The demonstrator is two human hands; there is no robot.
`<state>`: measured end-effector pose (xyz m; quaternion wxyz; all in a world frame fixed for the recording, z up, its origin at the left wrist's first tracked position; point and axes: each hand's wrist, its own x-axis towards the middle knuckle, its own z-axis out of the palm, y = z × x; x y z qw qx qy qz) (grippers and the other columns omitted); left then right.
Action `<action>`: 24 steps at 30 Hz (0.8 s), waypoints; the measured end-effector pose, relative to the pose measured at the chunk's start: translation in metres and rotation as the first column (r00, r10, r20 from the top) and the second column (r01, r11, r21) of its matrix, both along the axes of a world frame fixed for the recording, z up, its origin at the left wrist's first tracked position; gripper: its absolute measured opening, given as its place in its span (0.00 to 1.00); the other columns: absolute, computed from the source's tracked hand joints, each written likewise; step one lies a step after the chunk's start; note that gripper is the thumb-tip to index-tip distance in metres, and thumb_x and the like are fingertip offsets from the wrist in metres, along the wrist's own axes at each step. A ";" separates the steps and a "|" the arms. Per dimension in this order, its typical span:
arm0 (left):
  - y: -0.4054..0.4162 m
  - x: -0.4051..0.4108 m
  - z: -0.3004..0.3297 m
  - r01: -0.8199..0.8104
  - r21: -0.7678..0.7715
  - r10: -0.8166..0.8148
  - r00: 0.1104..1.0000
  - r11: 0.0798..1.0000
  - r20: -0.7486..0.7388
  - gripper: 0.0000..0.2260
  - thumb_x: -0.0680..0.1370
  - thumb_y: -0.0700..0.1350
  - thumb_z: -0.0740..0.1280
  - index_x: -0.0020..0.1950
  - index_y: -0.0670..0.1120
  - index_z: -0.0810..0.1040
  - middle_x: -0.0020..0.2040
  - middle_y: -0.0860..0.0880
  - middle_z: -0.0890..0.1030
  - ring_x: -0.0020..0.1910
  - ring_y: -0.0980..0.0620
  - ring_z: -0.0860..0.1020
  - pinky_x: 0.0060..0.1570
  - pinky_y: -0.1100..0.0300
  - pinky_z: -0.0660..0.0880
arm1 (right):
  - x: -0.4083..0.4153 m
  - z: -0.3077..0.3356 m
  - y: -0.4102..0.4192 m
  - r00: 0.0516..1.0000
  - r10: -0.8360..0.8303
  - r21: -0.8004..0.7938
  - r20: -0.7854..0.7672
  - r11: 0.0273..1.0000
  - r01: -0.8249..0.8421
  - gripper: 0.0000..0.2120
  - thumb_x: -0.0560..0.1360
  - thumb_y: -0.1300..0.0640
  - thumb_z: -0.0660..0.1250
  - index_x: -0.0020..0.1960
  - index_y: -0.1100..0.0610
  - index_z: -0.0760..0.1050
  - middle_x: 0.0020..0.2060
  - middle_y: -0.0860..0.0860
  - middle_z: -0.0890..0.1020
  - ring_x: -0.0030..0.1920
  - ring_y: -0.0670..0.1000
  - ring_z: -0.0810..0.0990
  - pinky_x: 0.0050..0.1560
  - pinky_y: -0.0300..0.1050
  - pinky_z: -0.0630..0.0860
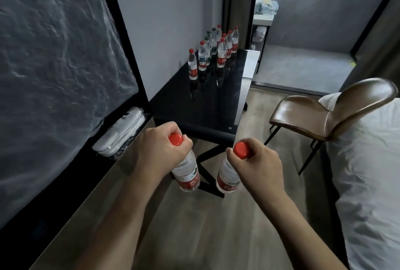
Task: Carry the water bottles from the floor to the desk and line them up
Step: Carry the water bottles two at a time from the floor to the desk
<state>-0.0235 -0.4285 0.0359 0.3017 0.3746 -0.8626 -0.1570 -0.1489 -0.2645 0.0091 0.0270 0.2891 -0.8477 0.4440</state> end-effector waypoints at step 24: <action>-0.140 -0.321 -0.025 0.047 -0.088 -0.046 0.999 0.995 0.011 0.10 0.69 0.55 0.69 0.32 0.52 0.73 0.26 0.57 0.73 0.26 0.60 0.73 0.29 0.69 0.63 | -0.323 -0.026 -0.140 0.998 0.021 0.032 0.061 0.999 -0.023 0.09 0.69 0.44 0.71 0.41 0.48 0.76 0.32 0.42 0.79 0.35 0.44 0.78 0.40 0.48 0.78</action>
